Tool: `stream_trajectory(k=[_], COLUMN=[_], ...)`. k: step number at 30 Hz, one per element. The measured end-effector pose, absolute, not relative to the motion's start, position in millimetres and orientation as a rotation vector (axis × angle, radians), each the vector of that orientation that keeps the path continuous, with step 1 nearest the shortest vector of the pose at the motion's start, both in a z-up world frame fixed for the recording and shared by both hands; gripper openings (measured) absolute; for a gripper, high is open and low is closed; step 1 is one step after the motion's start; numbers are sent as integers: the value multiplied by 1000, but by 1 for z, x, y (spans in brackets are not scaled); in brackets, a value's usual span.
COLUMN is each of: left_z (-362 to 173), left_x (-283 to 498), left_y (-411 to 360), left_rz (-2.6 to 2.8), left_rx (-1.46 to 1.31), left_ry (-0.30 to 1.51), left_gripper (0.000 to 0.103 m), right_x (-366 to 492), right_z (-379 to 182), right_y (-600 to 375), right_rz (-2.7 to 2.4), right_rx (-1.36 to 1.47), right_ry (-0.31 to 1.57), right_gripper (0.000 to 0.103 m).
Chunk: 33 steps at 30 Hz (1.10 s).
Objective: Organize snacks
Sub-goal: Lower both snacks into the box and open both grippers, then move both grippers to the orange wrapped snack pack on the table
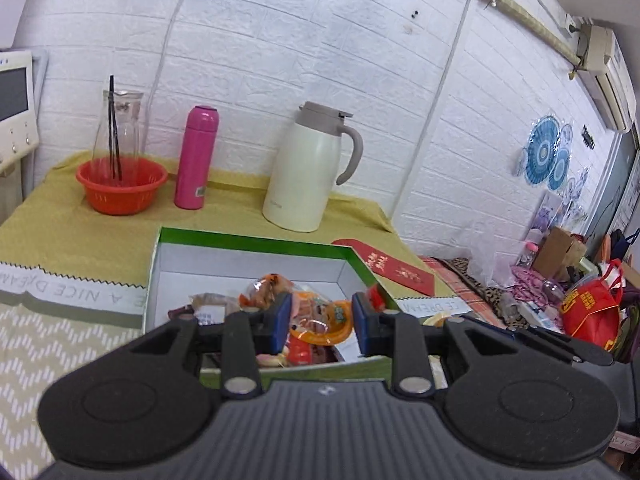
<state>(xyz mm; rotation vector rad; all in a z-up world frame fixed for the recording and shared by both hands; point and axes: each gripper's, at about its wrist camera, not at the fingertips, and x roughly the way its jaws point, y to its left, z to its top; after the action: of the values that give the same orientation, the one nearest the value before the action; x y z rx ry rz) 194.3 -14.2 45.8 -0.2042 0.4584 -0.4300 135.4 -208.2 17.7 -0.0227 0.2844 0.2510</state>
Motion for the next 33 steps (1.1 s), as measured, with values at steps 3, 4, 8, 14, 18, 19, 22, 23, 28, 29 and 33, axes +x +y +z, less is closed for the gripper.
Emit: stream_trajectory(k=[3, 4, 8, 14, 18, 19, 22, 23, 28, 29, 33], left_z=[36, 33, 20, 10, 15, 16, 20, 22, 39, 41, 33], left_x=[213, 220, 240, 251, 240, 238, 230, 226, 195, 185, 166], left_y=[-15, -16, -17, -12, -11, -13, -16, -15, -2, 2, 10], left_rz=[-420, -415, -407, -422, -395, -384, -363, -362, -354, -373, -390], left_rx=[-193, -190, -184, -251, -251, -238, -201, -196, -201, -205, -193], left_ry=[486, 497, 540, 520, 496, 496, 489, 482, 492, 503, 533], left_gripper=[28, 28, 29, 80, 85, 85, 85, 85, 85, 85, 85], right_x=[154, 159, 182, 196, 186, 185, 183, 181, 151, 141, 132], right_z=[9, 6, -5, -17, -18, -18, -16, -15, 2, 4, -1], right_y=[-209, -209, -212, -208, -205, -205, -205, -204, -196, -195, -181], right_rz=[246, 244, 234, 245, 194, 194, 196, 196, 187, 199, 254], right_rx=[-10, -5, 21, -5, -28, -27, -7, -7, -23, -24, -28], right_ry=[304, 313, 347, 350, 293, 303, 322, 328, 326, 330, 397], right_gripper=[59, 59, 60, 85, 103, 103, 103, 103, 103, 103, 103])
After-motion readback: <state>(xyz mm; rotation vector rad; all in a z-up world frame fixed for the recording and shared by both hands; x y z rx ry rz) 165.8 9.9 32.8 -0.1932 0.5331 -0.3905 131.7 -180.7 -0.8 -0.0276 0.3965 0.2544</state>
